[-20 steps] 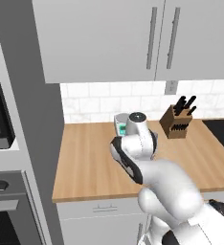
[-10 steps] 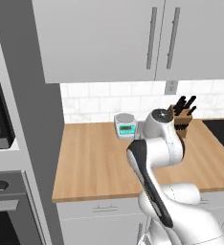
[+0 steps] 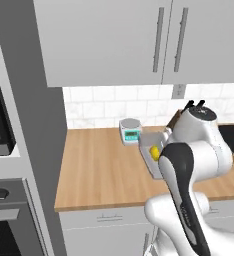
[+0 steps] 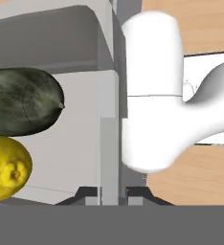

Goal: Take the meat container that has the shrimp and place it on the second highest rack of the freezer. Then take the vegetable container that has the lemon and cucumber and place it on the highest rack of the freezer.

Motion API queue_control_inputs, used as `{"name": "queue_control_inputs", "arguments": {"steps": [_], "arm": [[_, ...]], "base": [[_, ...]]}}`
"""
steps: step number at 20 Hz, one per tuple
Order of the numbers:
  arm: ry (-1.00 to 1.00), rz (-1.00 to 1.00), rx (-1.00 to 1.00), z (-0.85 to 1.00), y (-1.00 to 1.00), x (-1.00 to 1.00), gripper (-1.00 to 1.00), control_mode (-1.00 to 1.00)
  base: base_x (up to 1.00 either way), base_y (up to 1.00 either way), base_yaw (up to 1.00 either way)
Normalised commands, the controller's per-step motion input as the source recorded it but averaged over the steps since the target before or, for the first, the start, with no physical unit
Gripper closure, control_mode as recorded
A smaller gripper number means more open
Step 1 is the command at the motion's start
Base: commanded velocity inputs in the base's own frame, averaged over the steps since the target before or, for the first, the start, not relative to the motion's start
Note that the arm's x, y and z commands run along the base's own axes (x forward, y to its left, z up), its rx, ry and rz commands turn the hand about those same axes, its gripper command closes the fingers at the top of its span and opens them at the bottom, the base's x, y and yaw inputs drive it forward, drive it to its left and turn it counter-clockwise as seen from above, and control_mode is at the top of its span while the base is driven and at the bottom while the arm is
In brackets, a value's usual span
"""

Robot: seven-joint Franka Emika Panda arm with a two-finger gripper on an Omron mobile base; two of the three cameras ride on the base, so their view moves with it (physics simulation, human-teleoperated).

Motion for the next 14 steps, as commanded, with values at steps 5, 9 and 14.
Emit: {"name": "queue_control_inputs", "arguments": {"steps": [5, 9, 14], "arm": [[0.07, 0.09, -0.08, 0.37, -0.22, -0.79, 1.00, -1.00], [0.09, 0.01, -0.15, 0.44, -0.39, -0.61, 1.00, -1.00], [0.04, 0.01, -0.05, 0.06, -0.30, -0.39, 1.00, -1.00]], "base": [[0.00, 0.00, 0.00], [0.00, 0.00, 0.00], [0.00, 0.00, 0.00]]}}
